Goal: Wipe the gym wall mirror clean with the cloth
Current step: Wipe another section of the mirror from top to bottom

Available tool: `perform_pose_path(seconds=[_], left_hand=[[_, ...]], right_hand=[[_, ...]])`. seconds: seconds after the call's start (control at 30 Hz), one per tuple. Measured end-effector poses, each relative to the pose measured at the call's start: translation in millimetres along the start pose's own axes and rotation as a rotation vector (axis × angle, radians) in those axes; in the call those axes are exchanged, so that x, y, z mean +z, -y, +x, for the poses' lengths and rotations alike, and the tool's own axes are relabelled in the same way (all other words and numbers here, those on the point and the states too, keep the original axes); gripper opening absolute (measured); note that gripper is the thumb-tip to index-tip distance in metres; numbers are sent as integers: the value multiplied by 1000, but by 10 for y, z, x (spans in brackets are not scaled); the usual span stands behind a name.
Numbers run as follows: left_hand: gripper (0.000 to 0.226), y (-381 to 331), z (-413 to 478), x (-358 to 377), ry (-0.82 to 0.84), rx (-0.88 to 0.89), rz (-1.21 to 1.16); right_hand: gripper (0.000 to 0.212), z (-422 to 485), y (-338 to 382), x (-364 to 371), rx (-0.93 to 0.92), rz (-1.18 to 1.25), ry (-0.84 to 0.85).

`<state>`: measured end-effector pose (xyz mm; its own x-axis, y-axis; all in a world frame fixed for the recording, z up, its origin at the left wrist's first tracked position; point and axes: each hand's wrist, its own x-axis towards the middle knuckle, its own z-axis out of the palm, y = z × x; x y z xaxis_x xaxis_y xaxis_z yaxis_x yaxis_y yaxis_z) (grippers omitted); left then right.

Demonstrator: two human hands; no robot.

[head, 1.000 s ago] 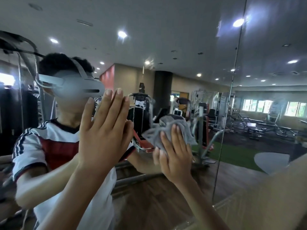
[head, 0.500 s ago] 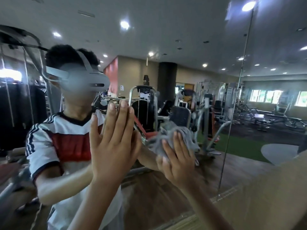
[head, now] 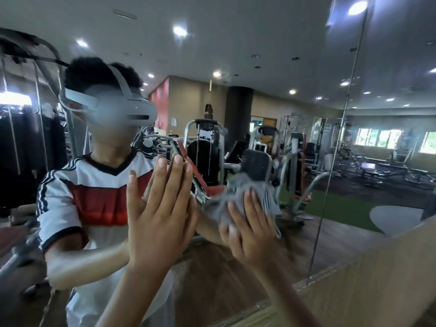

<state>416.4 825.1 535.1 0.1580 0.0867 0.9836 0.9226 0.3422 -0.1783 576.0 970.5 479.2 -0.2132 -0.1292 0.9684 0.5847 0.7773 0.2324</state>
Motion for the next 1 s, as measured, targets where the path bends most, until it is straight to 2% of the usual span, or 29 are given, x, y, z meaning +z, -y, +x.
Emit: perform_pose_path(seconds=[0.03,0.1,0.23,0.3,0.33,0.4,0.47,0.53,0.57,0.6,0.7,0.77,0.8,0.87,1.0], left_hand=[[55,-6,-2,-3,1,-3,2],[55,-32,-6,-10,10,-10,13],[58,-73,-7,-8,39,-16,57],[59,-81,-14,-14,40,-15,46],[58,-71,-14,-18,39,-17,36],[58,-60,-23,-16,37,-20,14],[58,-61,-81,-13,38,-30,-10],[60,-104,-225,-14,52,-28,-15],[61,-137,-315,-14,62,-21,-10],[61,-170,-393,-9,72,-14,-1],[63,-223,-470,1,84,-24,18],[63,-228,-460,4,77,-30,3],[63,-224,-461,1,77,-31,-10],[63,-209,-476,5,79,-31,-29],[62,-191,-499,12,71,-37,-43]], right_hand=[[49,-250,-110,-40,-35,2,34],[47,-562,-347,-119,86,2,56],[54,-78,-543,-73,693,41,-92],[57,360,-387,-28,849,59,-155],[56,493,-254,-4,811,47,-171],[52,468,5,17,560,7,-153],[50,116,118,32,231,-10,-49],[52,-390,19,4,31,-14,60],[52,-605,-74,-31,42,-11,81],[52,-731,-171,-63,136,0,80],[53,-501,-307,-56,611,32,-24],[55,-44,-247,-36,791,36,-98],[55,141,-175,-24,798,36,-121],[54,314,24,3,691,43,-116],[51,-236,249,58,253,48,-20]])
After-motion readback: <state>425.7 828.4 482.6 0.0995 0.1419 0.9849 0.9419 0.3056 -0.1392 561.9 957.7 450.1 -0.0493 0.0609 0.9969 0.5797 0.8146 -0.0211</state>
